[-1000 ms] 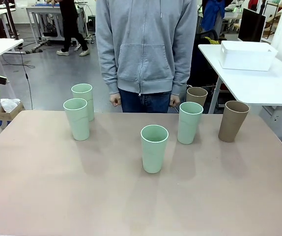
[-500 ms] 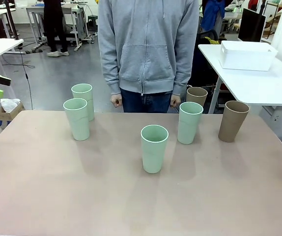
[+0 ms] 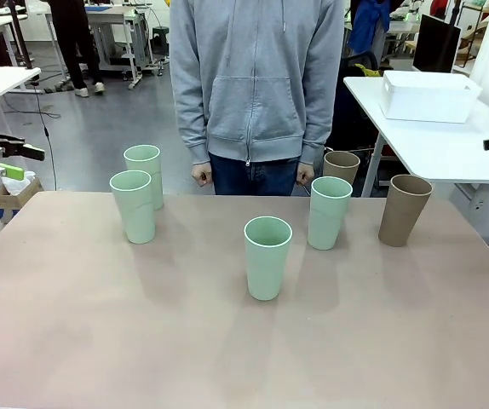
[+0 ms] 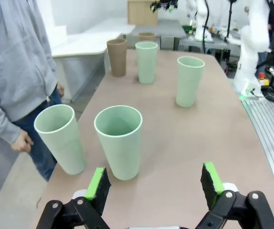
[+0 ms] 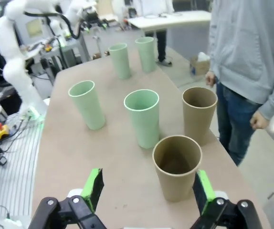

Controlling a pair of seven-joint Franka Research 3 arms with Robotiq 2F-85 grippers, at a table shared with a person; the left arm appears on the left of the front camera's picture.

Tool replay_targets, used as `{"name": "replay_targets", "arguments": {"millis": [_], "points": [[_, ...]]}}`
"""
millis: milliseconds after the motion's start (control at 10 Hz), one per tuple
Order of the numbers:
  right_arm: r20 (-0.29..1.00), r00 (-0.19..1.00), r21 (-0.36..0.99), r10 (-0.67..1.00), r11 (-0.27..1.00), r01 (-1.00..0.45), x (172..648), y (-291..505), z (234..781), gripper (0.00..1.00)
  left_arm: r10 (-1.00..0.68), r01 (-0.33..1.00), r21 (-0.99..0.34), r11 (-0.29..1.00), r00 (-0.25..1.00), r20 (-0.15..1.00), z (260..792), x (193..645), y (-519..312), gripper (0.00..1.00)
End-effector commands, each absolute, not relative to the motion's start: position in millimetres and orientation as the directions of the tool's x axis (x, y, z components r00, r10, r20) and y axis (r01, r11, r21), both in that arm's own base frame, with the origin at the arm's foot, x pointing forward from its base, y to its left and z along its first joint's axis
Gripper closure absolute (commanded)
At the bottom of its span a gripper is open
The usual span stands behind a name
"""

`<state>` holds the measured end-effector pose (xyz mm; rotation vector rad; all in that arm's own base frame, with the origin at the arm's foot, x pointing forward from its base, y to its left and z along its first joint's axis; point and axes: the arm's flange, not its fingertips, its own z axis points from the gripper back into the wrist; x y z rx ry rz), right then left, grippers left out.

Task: Stack the cups and store them in the basket.
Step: Pick up two Reusable plastic cups , one in each hand.

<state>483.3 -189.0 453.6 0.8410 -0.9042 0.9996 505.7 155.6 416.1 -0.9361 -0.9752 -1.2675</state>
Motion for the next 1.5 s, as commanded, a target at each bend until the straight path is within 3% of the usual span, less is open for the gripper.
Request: {"name": "replay_targets", "arguments": {"millis": [0,200,500,600,1000,1400], "points": [[0.945,0.198,0.140,0.259,0.226,-0.964,507,-217,426,0.00,-0.174,0.996,0.065,0.057,-0.054,0.983,394,515,166,0.00],[0.974,0.172,0.136,0.150,0.227,-0.964,511,-225,370,0.00,-0.120,0.993,0.116,0.037,-0.110,0.987,355,525,157,0.00],[0.984,0.148,0.112,0.098,0.306,-0.946,514,-225,324,0.00,-0.107,0.996,0.081,-0.022,-0.083,0.991,313,543,134,0.00],[0.971,0.199,0.160,0.132,0.259,-0.953,507,-226,335,0.00,-0.128,0.996,0.089,0.015,-0.086,0.988,323,528,142,0.00],[0.974,0.192,0.154,0.119,0.270,-0.950,508,-229,324,0.00,-0.124,0.996,0.086,0.008,-0.085,0.989,314,534,141,0.00],[0.993,0.075,0.054,0.092,0.214,-0.975,524,-201,282,0.00,-0.012,0.978,0.197,-0.075,-0.198,0.980,285,538,110,0.00]]}}
